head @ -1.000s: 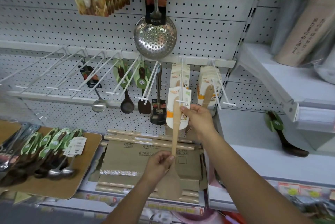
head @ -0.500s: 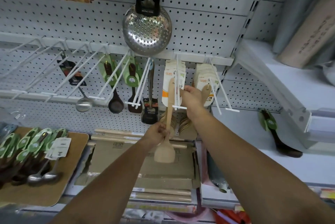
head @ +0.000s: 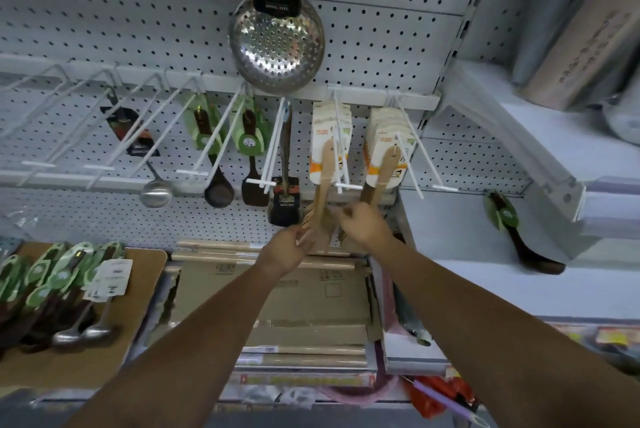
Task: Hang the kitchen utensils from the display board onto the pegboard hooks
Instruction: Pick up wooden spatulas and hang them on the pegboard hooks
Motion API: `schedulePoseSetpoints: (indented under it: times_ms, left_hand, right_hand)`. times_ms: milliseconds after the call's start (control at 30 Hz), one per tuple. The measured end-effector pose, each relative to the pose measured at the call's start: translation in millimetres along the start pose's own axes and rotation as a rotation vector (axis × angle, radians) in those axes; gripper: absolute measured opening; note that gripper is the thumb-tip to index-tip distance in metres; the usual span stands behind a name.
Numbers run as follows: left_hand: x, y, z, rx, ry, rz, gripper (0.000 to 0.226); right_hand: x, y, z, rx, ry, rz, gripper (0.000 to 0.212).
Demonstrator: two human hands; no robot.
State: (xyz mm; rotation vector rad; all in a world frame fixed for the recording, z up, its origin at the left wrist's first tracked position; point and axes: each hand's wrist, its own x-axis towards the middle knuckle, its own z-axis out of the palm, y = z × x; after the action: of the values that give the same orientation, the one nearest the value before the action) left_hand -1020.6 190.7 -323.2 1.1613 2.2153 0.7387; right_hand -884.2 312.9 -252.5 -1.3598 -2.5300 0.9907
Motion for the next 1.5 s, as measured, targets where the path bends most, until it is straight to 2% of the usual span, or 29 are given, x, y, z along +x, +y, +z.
schedulePoseSetpoints:
  times_ms: [100,167,267,500,633,733,833,933,1000,1100,1200,1367,1500]
  left_hand:
    - [-30.6,-12.1,-24.3,0.220,0.041,0.013,0.062]
    - [-54.9,-24.1,-47.8,0.365,0.040,-0.031,0.073]
    - [-94.1,-45.9,-84.9,0.552,0.051,-0.125,0.083]
    - [-224.1,-71.1,-150.6,0.586,0.288,-0.346,0.090]
    - [-289.4,-97.8,-180.9,0.570,0.340,-0.526,0.086]
    - [-334.3,-124.5,-203.0,0.567,0.337,-0.638,0.089]
    - [-380.9,-154.8,-229.5,0.525,0.371,-0.711,0.082]
    - [-424.6,-187.2,-262.0,0.457,0.436,-0.760,0.089]
    - [-450.5,-213.4,-284.9,0.452,0.447,-0.795,0.099]
    - [-485.4,-259.2,-317.5,0.444,0.450,-0.852,0.101]
    - [-514.4,-298.5,-349.5,0.443,0.453,-0.881,0.114]
    - [-539.0,-355.5,-404.5,0.468,0.497,-0.880,0.093]
    - [-539.7,-398.1,-445.9,0.494,0.510,-0.889,0.094]
  right_hand:
    - [-16.9,3.5,16.3,-0.350,-0.149,-0.139,0.055]
    - [-21.7,-11.1,27.0,-0.516,-0.189,-0.297,0.069]
    - [-21.4,-45.6,44.3,-0.626,-0.197,-0.500,0.069]
    - [-70.8,-156.2,96.7,-0.590,-0.290,-0.898,0.082]
    - [-118.8,-220.0,127.7,-0.583,-0.301,-1.080,0.084]
    - [-147.5,-263.9,156.7,-0.595,-0.300,-1.165,0.098]
    - [-174.6,-305.9,186.8,-0.612,-0.329,-1.265,0.083]
    - [-198.9,-352.8,219.4,-0.609,-0.331,-1.322,0.071]
    - [-215.0,-384.4,245.8,-0.600,-0.338,-1.345,0.072]
    - [-241.0,-429.2,290.3,-0.617,-0.358,-1.366,0.074]
    - [-262.7,-474.2,329.2,-0.635,-0.374,-1.377,0.067]
    - [-275.0,-549.2,376.4,-0.625,-0.342,-1.390,0.078]
    - [-266.3,-599.0,400.6,-0.603,-0.329,-1.379,0.080]
